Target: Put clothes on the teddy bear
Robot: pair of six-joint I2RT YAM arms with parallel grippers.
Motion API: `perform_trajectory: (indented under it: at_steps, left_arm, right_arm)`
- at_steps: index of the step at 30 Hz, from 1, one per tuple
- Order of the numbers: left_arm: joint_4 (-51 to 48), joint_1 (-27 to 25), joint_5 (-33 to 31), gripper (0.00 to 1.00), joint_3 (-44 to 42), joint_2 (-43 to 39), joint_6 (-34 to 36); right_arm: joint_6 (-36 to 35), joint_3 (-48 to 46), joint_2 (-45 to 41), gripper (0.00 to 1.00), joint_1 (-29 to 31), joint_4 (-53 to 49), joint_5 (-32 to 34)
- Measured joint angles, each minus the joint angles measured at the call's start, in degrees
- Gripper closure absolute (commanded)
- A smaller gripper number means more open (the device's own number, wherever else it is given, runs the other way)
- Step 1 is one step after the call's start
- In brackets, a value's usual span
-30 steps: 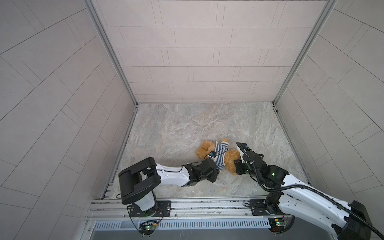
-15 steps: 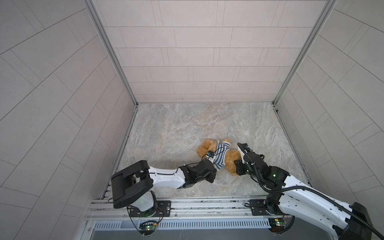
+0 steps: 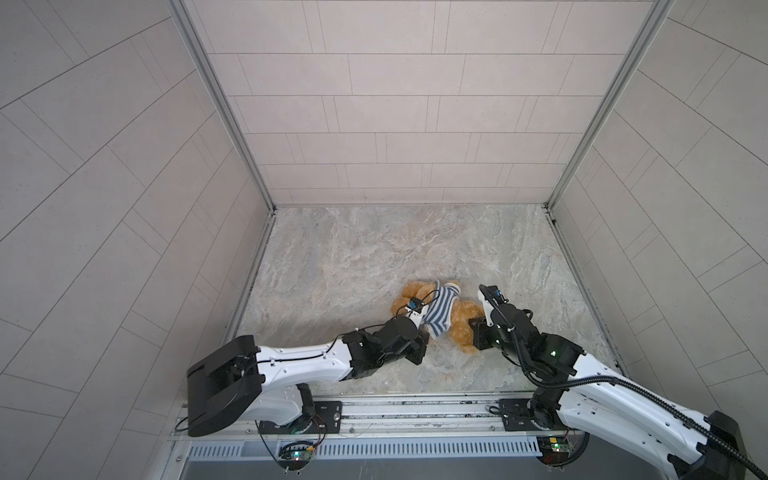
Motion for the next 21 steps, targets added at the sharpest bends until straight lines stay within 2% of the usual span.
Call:
perform_trajectory:
  at_steps: [3,9,16,21]
  left_arm:
    - [-2.0,0.0,0.5,1.0,0.0,-2.0,0.8]
    - [-10.0,0.0,1.6,1.0,2.2,-8.0,2.1]
    - [-21.4,0.9,2.9,1.0,13.1,-11.8,2.3]
    - [-26.7,3.5,6.1,1.0,19.5,-11.5,1.3]
  right_arm:
    - [0.0,0.0,-0.1,0.79,0.0,0.0,0.0]
    - [-1.2,0.1,-3.5,0.63,0.0,-0.6,0.2]
    - [-4.7,2.7,-13.8,0.54,0.0,-2.2,0.5]
    - [-6.5,3.8,-17.5,0.5,0.0,-3.2,-0.1]
